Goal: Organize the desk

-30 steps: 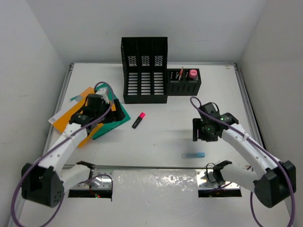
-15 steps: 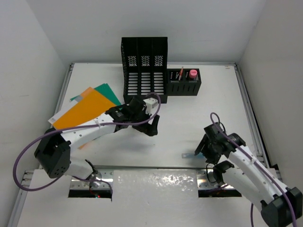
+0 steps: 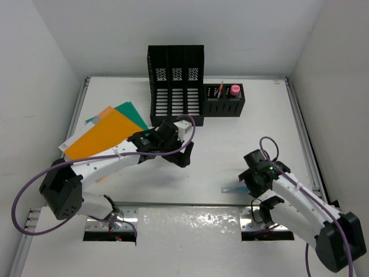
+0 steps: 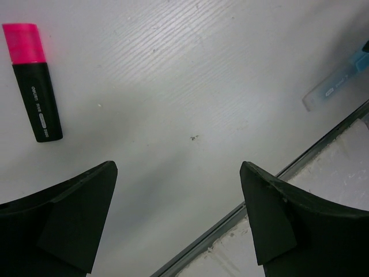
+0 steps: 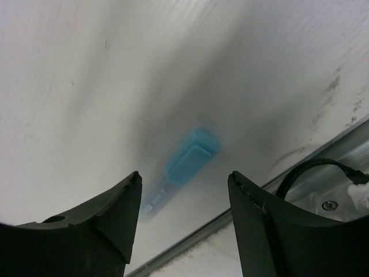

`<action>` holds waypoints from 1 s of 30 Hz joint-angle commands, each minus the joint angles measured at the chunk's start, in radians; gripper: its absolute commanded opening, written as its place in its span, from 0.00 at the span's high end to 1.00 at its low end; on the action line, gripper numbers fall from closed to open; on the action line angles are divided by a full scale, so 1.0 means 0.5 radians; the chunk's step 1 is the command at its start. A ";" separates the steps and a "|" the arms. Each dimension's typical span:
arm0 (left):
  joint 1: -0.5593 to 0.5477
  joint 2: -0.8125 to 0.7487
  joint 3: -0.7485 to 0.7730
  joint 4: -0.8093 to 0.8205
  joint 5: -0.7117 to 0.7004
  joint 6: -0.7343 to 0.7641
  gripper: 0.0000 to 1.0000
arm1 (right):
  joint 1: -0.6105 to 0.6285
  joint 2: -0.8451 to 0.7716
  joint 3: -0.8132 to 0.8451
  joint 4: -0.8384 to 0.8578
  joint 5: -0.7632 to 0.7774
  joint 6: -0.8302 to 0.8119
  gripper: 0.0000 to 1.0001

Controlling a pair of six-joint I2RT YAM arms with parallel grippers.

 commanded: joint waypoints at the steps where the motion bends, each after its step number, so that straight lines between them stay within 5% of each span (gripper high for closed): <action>1: -0.026 -0.128 -0.018 0.011 -0.048 0.000 0.15 | 0.013 0.173 -0.016 0.221 0.116 0.080 0.41; 11: -0.026 -0.272 -0.119 -0.051 -0.164 -0.043 0.15 | 0.025 0.440 -0.086 0.461 0.082 0.065 0.57; 14: -0.026 -0.330 -0.147 -0.054 -0.189 -0.056 0.15 | 0.025 0.422 -0.185 0.522 0.079 0.059 0.77; 15: -0.026 -0.339 -0.153 -0.054 -0.189 -0.059 0.15 | 0.025 0.419 -0.227 0.541 0.089 0.032 0.93; 17: -0.029 -0.364 -0.174 -0.057 -0.189 -0.065 0.15 | 0.028 0.437 -0.243 0.596 0.125 -0.027 1.00; 23: -0.026 -0.404 -0.202 -0.075 -0.189 -0.098 0.15 | 0.083 0.440 0.023 0.988 0.352 -0.854 1.00; 30: -0.026 -0.477 -0.214 -0.054 -0.302 -0.203 0.15 | 0.095 0.529 0.888 1.384 0.690 -2.131 1.00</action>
